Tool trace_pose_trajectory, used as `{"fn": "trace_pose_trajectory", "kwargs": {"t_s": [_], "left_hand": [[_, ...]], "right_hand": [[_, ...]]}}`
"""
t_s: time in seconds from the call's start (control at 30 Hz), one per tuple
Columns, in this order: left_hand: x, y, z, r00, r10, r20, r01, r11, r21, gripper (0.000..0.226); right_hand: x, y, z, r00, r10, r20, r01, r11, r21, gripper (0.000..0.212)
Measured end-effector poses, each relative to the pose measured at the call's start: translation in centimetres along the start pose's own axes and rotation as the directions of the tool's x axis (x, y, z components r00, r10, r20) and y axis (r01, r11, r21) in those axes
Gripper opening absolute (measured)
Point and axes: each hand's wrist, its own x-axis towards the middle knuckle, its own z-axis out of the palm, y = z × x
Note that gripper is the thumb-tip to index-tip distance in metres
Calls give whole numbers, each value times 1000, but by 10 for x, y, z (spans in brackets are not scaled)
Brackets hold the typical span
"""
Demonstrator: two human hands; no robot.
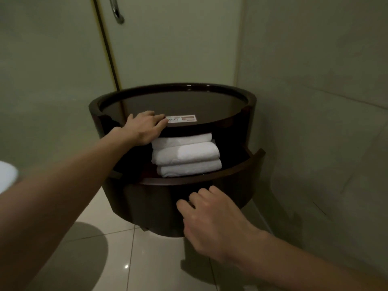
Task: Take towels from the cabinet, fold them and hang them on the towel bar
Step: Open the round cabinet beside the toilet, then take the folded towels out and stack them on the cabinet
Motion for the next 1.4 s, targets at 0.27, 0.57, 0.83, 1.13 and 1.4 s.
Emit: {"fn": "trace_pose_trajectory", "kwargs": {"t_s": [0.27, 0.57, 0.83, 1.13, 1.4], "left_hand": [[-26, 3, -15, 926, 209, -313, -221, 975, -5, 35], [-59, 9, -12, 899, 393, -195, -408, 912, -47, 29], [-61, -11, 12, 993, 114, -7, -112, 957, -267, 36], [-58, -15, 21, 994, 63, 95, -3, 847, -531, 42], [-63, -15, 11, 981, 135, 139, -61, 896, -440, 26]], "right_hand": [[17, 14, -24, 998, -19, -55, 23, 997, 76, 12], [91, 82, -36, 976, 199, 91, -208, 972, 109, 39], [107, 125, 0, 848, 396, 351, -455, 885, 100, 40], [108, 124, 13, 833, 448, 325, -538, 792, 289, 40], [100, 123, 4, 806, 491, 330, -586, 740, 330, 23]]}}
